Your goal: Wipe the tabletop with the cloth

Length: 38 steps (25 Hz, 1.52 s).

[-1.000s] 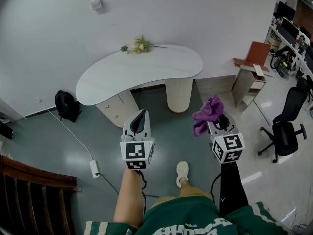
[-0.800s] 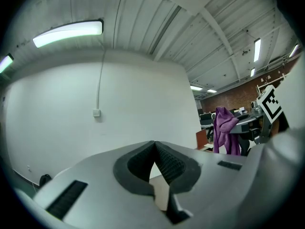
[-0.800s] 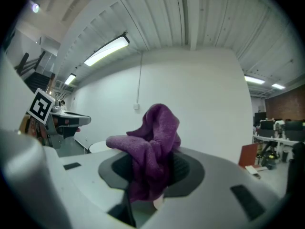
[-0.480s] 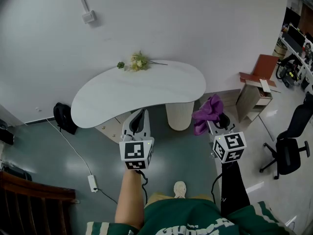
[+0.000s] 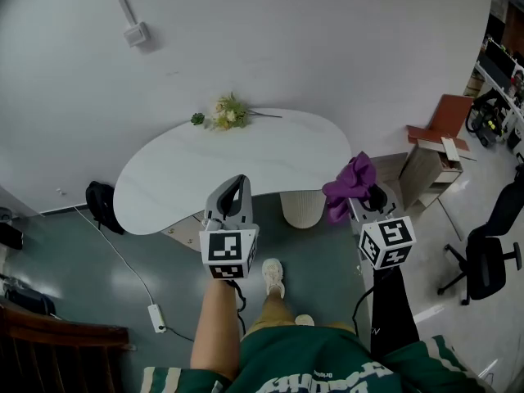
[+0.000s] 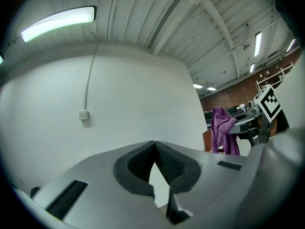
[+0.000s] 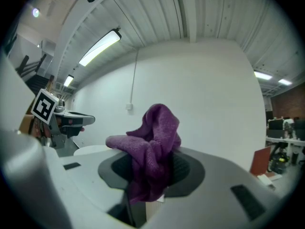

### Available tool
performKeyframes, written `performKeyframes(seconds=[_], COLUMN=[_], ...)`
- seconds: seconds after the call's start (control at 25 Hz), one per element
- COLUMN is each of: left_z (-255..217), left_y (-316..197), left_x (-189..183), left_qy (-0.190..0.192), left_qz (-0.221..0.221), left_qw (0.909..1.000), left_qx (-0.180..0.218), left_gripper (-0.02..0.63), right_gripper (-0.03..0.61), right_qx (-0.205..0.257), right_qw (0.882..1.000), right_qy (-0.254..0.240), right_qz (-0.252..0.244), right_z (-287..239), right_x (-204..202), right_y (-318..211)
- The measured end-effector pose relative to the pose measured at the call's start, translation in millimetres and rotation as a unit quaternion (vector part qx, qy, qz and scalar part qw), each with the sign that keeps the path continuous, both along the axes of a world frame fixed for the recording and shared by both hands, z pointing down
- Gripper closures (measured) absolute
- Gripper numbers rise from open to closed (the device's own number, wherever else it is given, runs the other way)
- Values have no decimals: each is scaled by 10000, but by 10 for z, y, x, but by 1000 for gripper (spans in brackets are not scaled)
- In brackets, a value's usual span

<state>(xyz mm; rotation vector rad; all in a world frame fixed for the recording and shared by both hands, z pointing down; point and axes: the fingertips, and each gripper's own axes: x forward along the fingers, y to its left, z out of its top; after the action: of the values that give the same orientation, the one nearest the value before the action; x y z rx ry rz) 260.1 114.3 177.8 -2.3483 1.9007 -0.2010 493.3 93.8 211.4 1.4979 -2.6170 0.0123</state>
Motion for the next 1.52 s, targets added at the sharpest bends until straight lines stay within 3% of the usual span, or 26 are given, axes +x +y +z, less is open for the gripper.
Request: performKeyframes(seconds=[0.24, 0.56, 0.84, 1.04, 1.52], left_z=[110, 268, 630, 1069, 2057], left_y=[-940, -2387, -3297, -3739, -4746], left_x=[-349, -588, -477, -290, -147], left_qy=[3, 74, -67, -77, 229], left_qz=[31, 608, 1210, 1447, 1080], left_qw=[10000, 9980, 9919, 9862, 9793], left_qx=[32, -149, -375, -802, -1695], left_gripper=[614, 614, 614, 614, 614], right_gripper=[426, 413, 411, 408, 396], right_qx=[-26, -331, -792, -1203, -2322], right_qw=[9996, 9958, 9899, 9834, 9642], right_qy=[226, 583, 799, 971, 1039], right_qz=[146, 620, 858, 950, 750], right_z=[93, 268, 783, 1213, 2488], right_x=[-334, -705, -863, -818, -673], right_y=[-884, -2226, -3001, -3442, -4603])
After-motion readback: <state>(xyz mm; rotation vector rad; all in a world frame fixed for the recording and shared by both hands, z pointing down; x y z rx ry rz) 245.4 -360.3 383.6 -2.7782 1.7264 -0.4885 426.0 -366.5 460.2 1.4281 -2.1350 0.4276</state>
